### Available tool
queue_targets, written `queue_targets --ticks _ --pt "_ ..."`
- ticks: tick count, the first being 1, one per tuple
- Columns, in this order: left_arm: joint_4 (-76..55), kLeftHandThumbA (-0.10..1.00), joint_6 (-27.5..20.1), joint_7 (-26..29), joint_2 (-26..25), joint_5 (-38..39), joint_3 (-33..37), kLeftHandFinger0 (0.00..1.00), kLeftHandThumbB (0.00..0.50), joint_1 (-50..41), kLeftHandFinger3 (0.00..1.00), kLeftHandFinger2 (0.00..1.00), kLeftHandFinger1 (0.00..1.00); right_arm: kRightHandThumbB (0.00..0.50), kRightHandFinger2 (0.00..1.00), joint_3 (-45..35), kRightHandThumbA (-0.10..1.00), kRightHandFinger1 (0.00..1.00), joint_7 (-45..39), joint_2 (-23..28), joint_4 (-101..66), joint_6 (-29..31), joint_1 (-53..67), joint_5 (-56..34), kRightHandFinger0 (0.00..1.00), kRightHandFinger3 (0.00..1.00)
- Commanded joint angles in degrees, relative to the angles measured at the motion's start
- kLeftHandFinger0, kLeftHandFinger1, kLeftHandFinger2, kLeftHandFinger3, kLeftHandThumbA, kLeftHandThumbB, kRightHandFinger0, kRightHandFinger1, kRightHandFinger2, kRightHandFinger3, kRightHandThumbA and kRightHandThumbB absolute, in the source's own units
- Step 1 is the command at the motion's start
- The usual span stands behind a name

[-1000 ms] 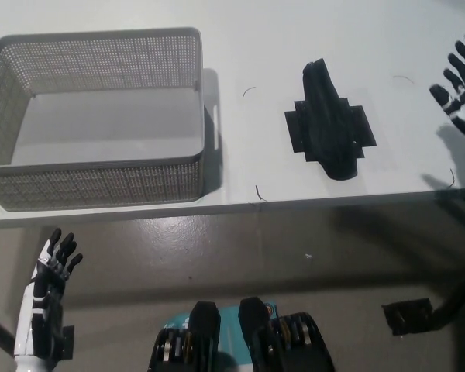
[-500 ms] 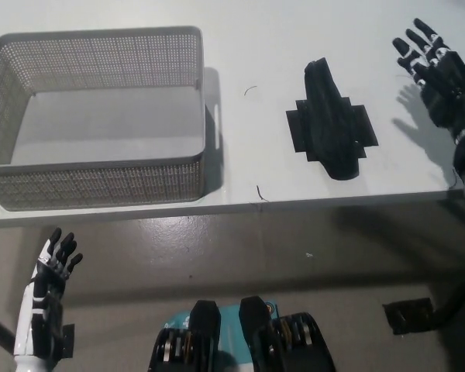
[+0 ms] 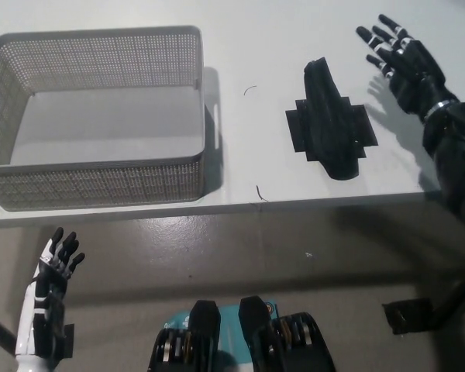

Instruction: Use the right hand to push the pencil case on the right hand side to the container on the left side

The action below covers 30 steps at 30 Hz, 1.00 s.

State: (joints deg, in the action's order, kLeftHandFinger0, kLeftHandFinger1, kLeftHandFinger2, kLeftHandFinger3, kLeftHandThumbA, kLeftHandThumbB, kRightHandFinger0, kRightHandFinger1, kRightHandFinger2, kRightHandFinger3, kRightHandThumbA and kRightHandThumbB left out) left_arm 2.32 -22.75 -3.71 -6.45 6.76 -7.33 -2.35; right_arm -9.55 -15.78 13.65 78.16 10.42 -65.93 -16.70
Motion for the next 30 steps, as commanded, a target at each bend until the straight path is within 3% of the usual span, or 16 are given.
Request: queue_targets --ticks 1,5,6,9,13,30 --pt "-1.69 1.0 -2.26 -0.52 -0.62 1.53 -0.22 1.0 0.367 0.57 1.0 1.0 1.0 0.36 1.0 -0.38 1.0 1.0 1.4 -0.9 1.19 2.44 -4.13 0.78 1.0 1.0" --pt "-2.49 1.0 -1.86 -0.64 -0.69 1.72 -0.2 1.0 0.374 0.58 1.0 1.0 1.0 0.37 1.0 -0.75 1.0 1.0 1.53 -2.05 1.76 2.05 -3.64 0.58 1.0 1.0" --pt "-2.4 1.0 -1.97 -0.64 -0.71 1.59 -0.19 1.0 0.376 0.64 1.0 1.0 1.0 0.419 1.0 -0.42 1.0 1.0 1.43 -2.23 1.9 2.55 -3.21 0.98 1.0 1.0" --pt "-2.37 1.0 -2.24 -0.51 -0.61 1.7 -0.28 1.0 0.373 1.04 1.0 1.0 1.0 0.425 1.0 -0.14 1.0 1.0 0.71 -2.7 2.04 3.21 -2.49 1.34 1.0 1.0" --pt "-2.48 1.0 -2.29 -0.99 -0.92 2.63 -0.21 1.0 0.375 1.15 1.0 1.0 1.0 0.387 1.0 -1.33 1.0 1.0 1.06 -3.85 2.04 3.84 -0.91 0.45 1.0 1.0" --pt "-3.79 1.0 -2.4 -1.85 -1.06 4.55 -0.23 1.0 0.403 2.18 1.0 1.0 1.0 0.379 1.0 -2.76 1.0 1.0 0.09 -6.44 2.11 5.09 2.92 0.56 1.0 1.0"
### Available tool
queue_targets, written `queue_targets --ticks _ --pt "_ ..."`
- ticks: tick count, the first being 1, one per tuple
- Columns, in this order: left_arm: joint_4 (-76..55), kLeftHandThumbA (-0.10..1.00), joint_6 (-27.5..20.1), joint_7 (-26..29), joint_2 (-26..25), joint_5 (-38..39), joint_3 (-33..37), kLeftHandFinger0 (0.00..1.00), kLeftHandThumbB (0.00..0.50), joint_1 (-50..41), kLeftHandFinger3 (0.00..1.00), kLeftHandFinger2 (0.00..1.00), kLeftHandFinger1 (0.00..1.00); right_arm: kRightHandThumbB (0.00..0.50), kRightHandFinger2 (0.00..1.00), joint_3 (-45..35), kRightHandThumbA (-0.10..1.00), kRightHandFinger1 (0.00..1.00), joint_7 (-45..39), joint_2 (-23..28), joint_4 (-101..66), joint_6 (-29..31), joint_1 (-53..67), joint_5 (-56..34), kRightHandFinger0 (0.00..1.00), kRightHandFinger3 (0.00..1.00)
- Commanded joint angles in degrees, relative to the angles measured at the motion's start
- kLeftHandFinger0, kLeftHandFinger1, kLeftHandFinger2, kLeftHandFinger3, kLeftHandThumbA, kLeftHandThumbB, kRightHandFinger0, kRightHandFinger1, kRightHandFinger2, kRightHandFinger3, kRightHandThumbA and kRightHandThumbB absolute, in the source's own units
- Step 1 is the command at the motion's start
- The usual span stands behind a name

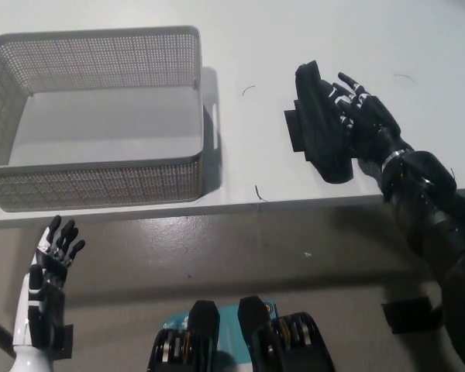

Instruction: Use the right hand to push the pencil case on the right hand side to the container on the left side

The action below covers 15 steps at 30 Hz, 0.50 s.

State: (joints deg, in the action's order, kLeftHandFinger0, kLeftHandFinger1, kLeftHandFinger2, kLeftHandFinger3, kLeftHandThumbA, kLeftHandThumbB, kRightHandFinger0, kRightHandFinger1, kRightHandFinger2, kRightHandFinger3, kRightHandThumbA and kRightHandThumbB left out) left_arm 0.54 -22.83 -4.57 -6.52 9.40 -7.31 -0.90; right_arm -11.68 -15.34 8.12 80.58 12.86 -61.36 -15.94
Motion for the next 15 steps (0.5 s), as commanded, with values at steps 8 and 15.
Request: queue_targets --ticks 8,15 --pt "-2.27 1.0 -2.91 -1.31 -1.5 2.5 -0.25 1.0 0.411 1.15 1.0 1.0 1.0 0.4 1.0 -1.85 1.0 1.0 0.06 -2.85 0.06 2.76 -1.09 -0.8 1.0 1.0" --pt "-2.89 1.0 -2.53 -1.31 -1.31 2.63 -0.14 1.0 0.414 1.13 1.0 1.0 1.0 0.386 1.0 -2.8 1.0 1.0 0.34 -4.67 0.12 2.37 -1.9 -1.06 1.0 1.0"
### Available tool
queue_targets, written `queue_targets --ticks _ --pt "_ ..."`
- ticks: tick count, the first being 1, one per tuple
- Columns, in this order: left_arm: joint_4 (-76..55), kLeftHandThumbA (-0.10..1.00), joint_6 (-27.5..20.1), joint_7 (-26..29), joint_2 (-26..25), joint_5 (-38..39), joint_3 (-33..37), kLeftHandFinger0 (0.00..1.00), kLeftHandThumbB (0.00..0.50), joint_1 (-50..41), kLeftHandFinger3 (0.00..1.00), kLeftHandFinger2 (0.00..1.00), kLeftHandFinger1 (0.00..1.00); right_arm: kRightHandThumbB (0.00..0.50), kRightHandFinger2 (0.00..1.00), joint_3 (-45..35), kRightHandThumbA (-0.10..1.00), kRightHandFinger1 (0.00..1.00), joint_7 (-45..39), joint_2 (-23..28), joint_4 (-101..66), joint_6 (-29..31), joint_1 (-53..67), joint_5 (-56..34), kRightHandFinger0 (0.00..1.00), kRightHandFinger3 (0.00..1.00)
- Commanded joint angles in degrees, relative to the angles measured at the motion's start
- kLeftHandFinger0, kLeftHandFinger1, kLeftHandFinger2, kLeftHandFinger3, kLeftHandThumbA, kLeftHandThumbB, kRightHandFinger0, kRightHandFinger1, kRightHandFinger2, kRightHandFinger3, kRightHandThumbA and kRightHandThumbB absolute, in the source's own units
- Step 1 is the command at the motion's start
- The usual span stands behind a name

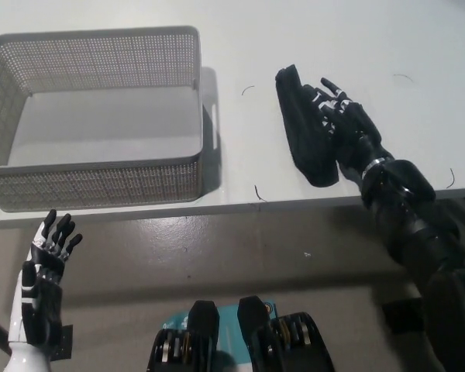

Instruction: Use the right hand to push the pencil case on the right hand side to the container on the left side

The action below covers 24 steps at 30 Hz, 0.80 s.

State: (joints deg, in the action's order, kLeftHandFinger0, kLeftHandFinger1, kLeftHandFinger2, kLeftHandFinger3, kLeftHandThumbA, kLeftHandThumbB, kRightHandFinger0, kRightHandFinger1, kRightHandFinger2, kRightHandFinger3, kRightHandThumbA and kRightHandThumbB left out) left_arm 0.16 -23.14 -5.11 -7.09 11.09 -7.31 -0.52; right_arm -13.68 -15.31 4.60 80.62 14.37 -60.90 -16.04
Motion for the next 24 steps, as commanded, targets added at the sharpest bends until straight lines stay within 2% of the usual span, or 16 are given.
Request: queue_targets --ticks 1,12,20,24 --pt "-2.61 1.0 -2.09 -0.84 -0.8 1.01 -0.12 1.0 0.413 0.88 1.0 1.0 1.0 0.398 1.0 -1.24 1.0 1.0 0.14 -1.48 0.11 0.58 -2.58 -1.29 1.0 1.0" --pt "-3.04 1.0 -2.39 -1.37 -1.06 1.4 -0.12 1.0 0.4 1.05 1.0 1.0 1.0 0.419 1.0 -2.05 1.0 1.0 0.41 -4.82 0.09 0.88 -3.31 -1.33 1.0 1.0" --pt "-3.26 1.0 -2.3 -1.88 -1.23 1.65 -0.11 1.0 0.394 1.37 1.0 1.0 1.0 0.373 1.0 -2.34 1.0 1.0 0.52 -7.36 -0.08 1.15 -3.87 -1.73 1.0 1.0" --pt "-3.54 1.0 -2.27 -2.21 -1.43 2.31 -0.15 1.0 0.397 1.29 1.0 1.0 1.0 0.386 1.0 -1.75 1.0 1.0 0.86 -8.55 -0.02 1.44 -3.85 -1.1 1.0 1.0"
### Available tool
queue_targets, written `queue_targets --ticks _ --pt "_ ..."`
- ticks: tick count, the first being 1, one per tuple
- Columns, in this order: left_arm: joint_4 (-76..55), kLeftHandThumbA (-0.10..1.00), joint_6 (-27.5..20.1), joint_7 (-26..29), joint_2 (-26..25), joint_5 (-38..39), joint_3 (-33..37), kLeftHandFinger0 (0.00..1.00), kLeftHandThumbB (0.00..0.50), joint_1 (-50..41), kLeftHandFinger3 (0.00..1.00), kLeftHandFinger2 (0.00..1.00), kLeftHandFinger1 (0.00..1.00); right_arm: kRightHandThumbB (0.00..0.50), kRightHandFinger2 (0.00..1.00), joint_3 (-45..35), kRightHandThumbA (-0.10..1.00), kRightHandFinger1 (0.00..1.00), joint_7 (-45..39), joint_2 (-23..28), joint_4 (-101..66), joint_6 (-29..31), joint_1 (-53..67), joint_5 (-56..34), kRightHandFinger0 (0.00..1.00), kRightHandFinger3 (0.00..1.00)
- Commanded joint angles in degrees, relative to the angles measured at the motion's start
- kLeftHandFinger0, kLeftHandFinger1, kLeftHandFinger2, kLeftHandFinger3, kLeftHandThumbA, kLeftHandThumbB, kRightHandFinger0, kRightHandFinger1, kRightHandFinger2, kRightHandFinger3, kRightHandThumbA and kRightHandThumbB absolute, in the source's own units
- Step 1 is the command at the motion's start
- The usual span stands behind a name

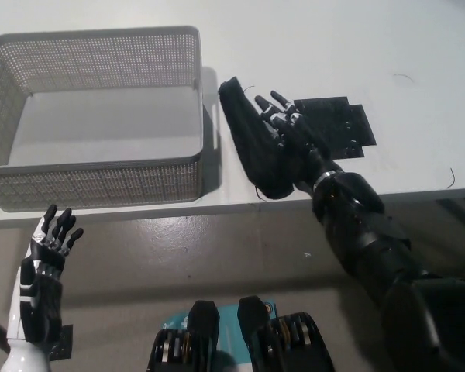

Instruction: Use the right hand to push the pencil case on the right hand side to the container on the left side

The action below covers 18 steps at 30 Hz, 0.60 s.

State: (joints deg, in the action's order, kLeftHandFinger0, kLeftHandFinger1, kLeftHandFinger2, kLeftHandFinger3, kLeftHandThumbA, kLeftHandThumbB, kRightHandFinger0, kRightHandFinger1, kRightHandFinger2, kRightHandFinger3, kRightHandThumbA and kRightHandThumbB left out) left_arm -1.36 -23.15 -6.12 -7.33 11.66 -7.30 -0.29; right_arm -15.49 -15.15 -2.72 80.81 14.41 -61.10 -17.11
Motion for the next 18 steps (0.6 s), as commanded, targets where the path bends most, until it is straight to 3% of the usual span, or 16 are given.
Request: queue_targets --ticks 1,10,15,18 --pt "-2.04 1.0 -2.29 -1.22 -1.17 1.77 -0.13 1.0 0.397 1.0 1.0 1.0 1.0 0.393 1.0 0.14 1.0 1.0 0.72 -1.38 -0.21 1.39 -3.61 0.03 1.0 1.0" --pt "-2.51 1.0 -2.6 -1.46 -1.08 2.15 0.22 1.0 0.386 1.19 1.0 1.0 1.0 0.374 1.0 -0.41 1.0 1.0 1.57 -4.52 0.13 0.3 -4.67 -0.58 1.0 1.0" --pt "-2.62 1.0 -2.21 -1.44 -1.22 1.92 0.29 1.0 0.384 0.96 1.0 1.0 1.0 0.414 1.0 -0.01 1.0 1.0 1.48 -6.14 0.43 -0.65 -5.21 -0.25 1.0 1.0" --pt "-2.65 1.0 -2.22 -1.45 -1.21 1.83 0.32 1.0 0.378 1.14 1.0 1.0 1.0 0.399 1.0 0.19 1.0 1.0 1.71 -6.78 0.41 -0.66 -5.39 -0.07 1.0 1.0"
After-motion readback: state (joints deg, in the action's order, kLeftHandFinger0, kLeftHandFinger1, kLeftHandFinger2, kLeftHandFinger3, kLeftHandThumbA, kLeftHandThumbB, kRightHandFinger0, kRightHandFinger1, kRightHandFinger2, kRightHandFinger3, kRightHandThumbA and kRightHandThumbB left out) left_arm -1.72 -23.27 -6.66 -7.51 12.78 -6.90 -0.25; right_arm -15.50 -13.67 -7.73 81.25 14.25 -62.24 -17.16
